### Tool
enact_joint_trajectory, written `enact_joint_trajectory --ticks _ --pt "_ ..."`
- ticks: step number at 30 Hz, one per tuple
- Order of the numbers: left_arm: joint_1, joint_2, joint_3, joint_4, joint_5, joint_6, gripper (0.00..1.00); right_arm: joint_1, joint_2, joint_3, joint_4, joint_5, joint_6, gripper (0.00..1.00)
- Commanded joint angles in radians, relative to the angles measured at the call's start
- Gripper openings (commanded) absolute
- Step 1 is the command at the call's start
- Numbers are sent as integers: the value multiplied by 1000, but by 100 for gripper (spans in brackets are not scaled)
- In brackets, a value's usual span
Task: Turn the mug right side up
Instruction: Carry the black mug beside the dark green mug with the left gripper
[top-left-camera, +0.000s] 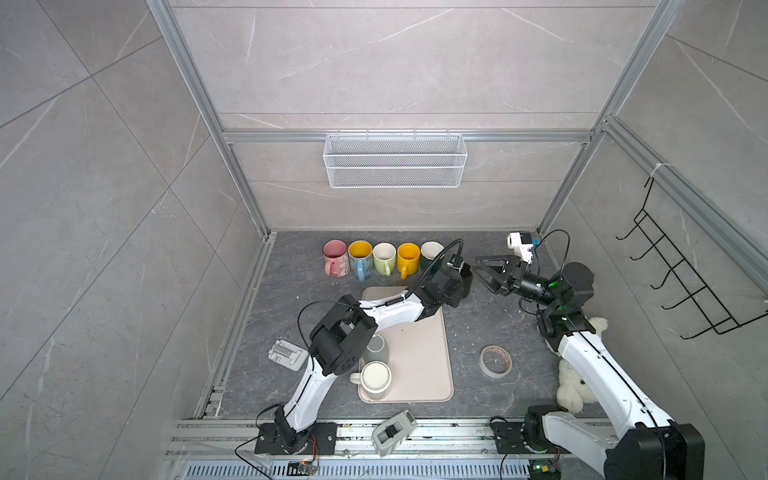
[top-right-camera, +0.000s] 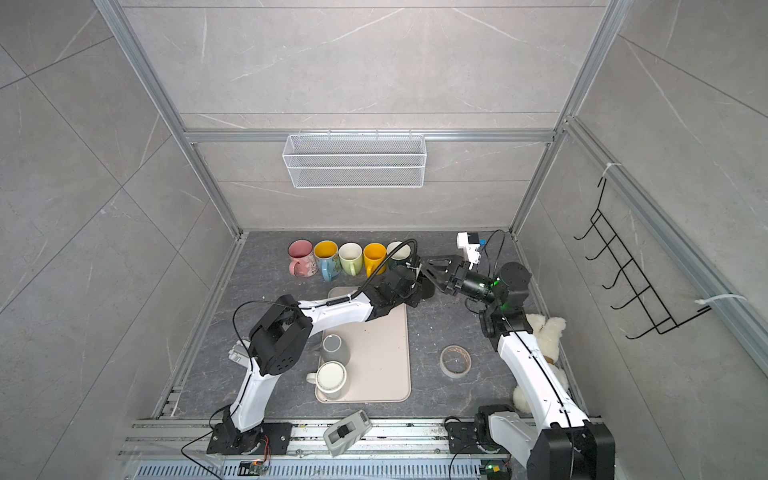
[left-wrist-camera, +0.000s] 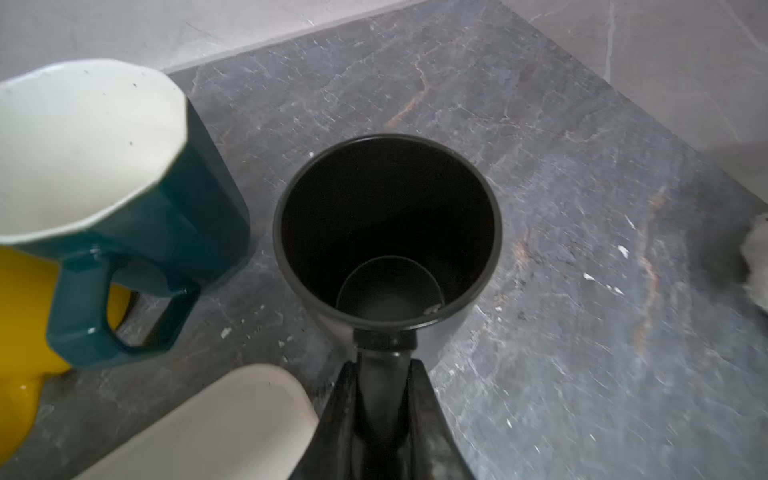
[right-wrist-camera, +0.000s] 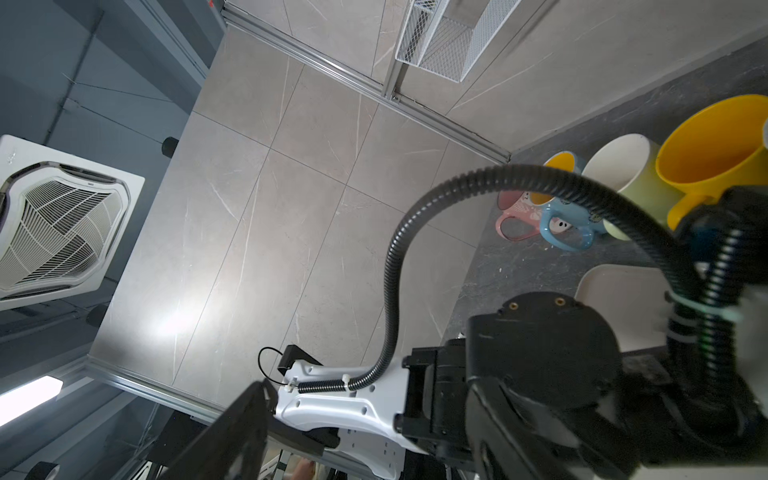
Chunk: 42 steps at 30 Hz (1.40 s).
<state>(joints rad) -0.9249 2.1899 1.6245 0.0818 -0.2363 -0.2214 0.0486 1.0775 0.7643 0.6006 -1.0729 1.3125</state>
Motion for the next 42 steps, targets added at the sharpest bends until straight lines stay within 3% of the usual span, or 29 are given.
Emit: enact_joint_trajectory --ticks 1,10,37,42 --pt "0 5 92 188 -73 36 0 -19 -8 -30 80 -30 65 76" --pt "1 112 197 174 -142 93 0 -65 14 -79 241 -43 191 76" --pt "17 290 371 125 -311 89 0 -101 -7 -107 171 -55 150 77" --pt "22 304 385 119 -312 85 6 -102 -10 -108 146 -55 132 76"
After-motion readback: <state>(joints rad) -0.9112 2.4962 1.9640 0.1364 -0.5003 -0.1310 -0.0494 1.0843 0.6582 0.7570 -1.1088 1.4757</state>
